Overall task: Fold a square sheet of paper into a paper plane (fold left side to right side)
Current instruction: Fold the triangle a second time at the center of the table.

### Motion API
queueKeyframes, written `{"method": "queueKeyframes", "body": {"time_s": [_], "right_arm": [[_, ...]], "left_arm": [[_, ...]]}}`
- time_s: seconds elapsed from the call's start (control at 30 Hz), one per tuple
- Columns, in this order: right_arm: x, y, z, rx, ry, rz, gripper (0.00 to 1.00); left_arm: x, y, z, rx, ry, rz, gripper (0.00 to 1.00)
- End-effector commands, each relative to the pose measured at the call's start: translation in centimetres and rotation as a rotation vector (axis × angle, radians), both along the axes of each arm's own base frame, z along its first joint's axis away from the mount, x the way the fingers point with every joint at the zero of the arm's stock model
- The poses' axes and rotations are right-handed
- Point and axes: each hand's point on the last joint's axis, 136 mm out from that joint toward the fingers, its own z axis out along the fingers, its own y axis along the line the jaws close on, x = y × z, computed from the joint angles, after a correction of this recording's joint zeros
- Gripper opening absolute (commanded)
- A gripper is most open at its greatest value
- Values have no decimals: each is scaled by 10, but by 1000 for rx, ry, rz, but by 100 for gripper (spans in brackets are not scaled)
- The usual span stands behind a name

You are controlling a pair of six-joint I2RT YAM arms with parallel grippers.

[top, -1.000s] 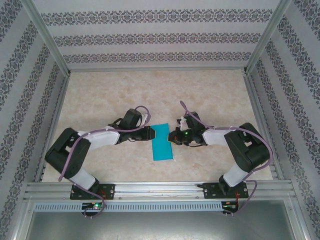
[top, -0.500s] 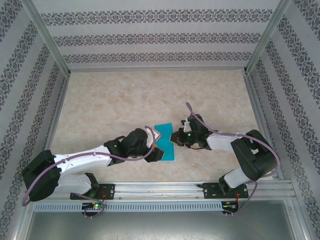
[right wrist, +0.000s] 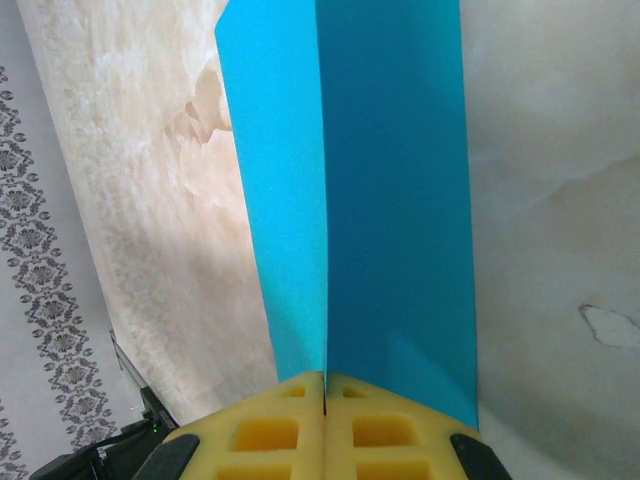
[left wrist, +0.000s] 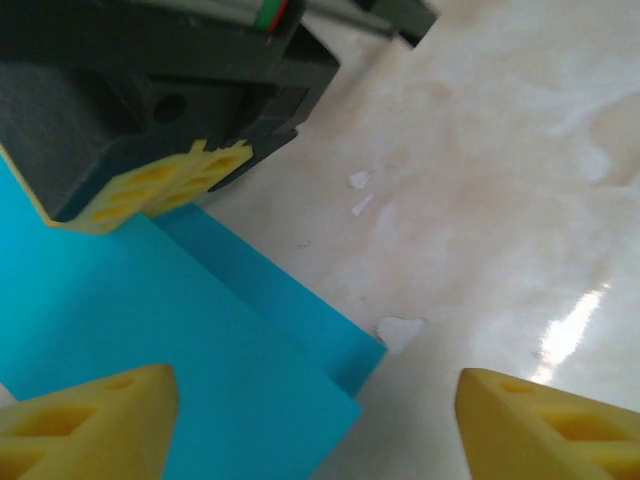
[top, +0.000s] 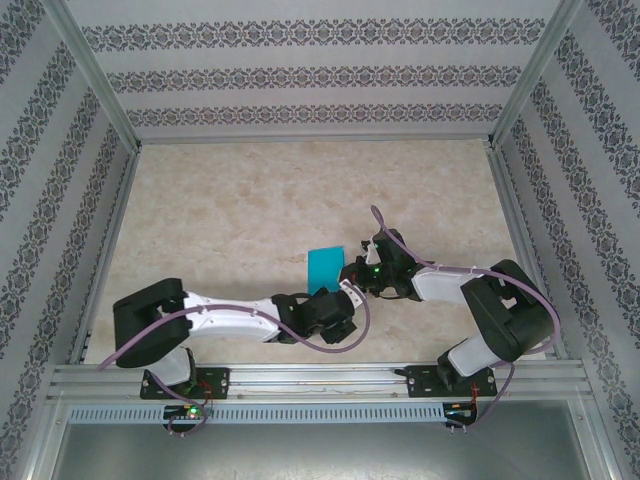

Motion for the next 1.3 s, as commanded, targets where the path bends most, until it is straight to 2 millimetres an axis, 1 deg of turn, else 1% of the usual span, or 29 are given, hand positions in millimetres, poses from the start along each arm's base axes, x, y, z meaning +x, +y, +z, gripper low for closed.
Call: {"method": "queueKeyframes", "body": {"time_s": [0.0,0.13,0.27,0.33,0.4,0.5,0.63,0.73,0.8,0.93,1.0,1.07,1.13,1.2,1.27], "right_arm": [[1,3,1,3,-11,-7,0],[2,4,-1,4,-11,-7,0],[2,3,-2,1,-8,-3,0],[2,3,-3,2,-7,-1,0],[3,3,-3,1,-9,1,1],[4,3,-3,-5,-13,7,1],[8,1,-1,-19,-33,19,3],[16,3,12,5,-84,39,10],[22,2,23,16,-127,44,16],[32,-13,45,7,-217,16,31],[33,-24,51,-16,-251,-3,36],[28,-36,53,-45,-270,-16,41],[19,-49,51,-79,-278,-21,42],[8,-57,47,-100,-279,-15,41],[-4,-60,43,-97,-274,-8,35]], "left_arm": [[7,10,-8,125,-62,20,75],[14,11,-8,151,-94,52,74],[16,14,-5,161,-107,72,70],[16,15,-4,157,-104,75,62],[14,15,-2,137,-96,77,47],[14,15,6,96,-93,93,30],[12,15,16,51,-84,94,11],[10,14,20,13,-60,91,2],[10,13,21,-22,-26,92,1],[6,13,19,-124,90,84,0],[5,12,21,-176,145,87,0],[6,11,23,-235,202,90,0],[7,11,26,-312,270,97,0],[9,10,30,-388,331,106,0],[12,10,33,-457,386,114,0]]}}
